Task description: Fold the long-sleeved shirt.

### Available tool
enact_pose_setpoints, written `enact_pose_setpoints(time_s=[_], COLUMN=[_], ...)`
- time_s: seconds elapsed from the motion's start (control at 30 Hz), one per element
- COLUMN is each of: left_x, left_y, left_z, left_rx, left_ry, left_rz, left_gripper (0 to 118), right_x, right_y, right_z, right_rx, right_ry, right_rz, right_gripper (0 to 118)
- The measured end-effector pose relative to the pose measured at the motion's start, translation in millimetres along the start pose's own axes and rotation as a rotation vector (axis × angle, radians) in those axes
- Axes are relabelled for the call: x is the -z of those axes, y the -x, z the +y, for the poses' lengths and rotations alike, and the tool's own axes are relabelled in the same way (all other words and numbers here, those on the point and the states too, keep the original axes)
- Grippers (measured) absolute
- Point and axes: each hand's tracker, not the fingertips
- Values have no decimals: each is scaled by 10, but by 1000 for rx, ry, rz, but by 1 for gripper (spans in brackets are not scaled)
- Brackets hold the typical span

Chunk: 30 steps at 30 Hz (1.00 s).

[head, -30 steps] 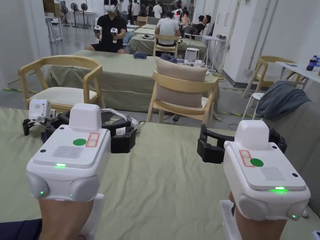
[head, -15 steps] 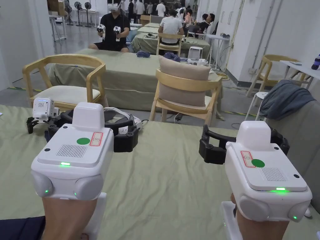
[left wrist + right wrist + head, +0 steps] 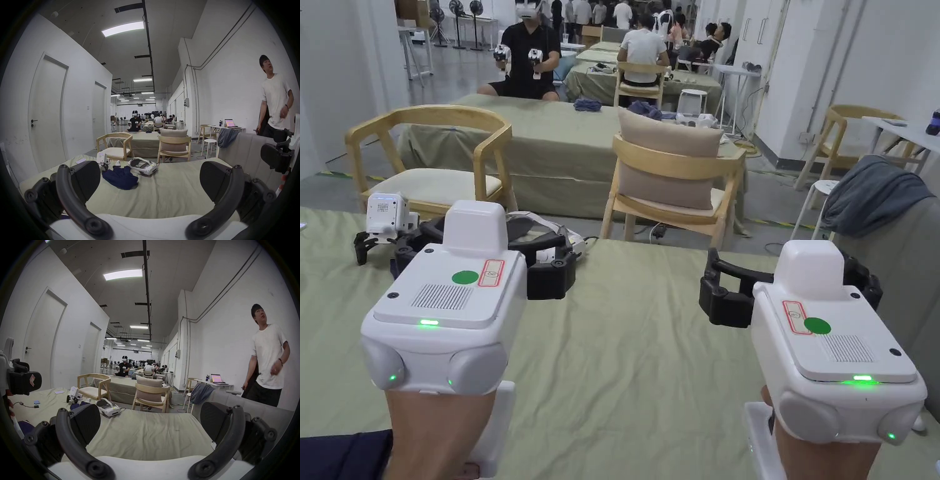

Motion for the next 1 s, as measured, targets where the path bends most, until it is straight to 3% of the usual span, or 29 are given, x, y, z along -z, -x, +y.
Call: enact_pose_setpoints(time_s=[0.83, 1.0], left_x=[50, 95], left_y=[-38, -84], left_z=[17, 70], left_rx=[-11, -71], left_ry=[-3, 47], left_rz=[-13, 30], left_gripper=[111, 111], right_x=[2, 13], right_y=[-11, -27], right_z=[12, 2], right_rx=[23, 36], right_ry=[9, 18], right_rz=[10, 9], right_gripper=[118, 118])
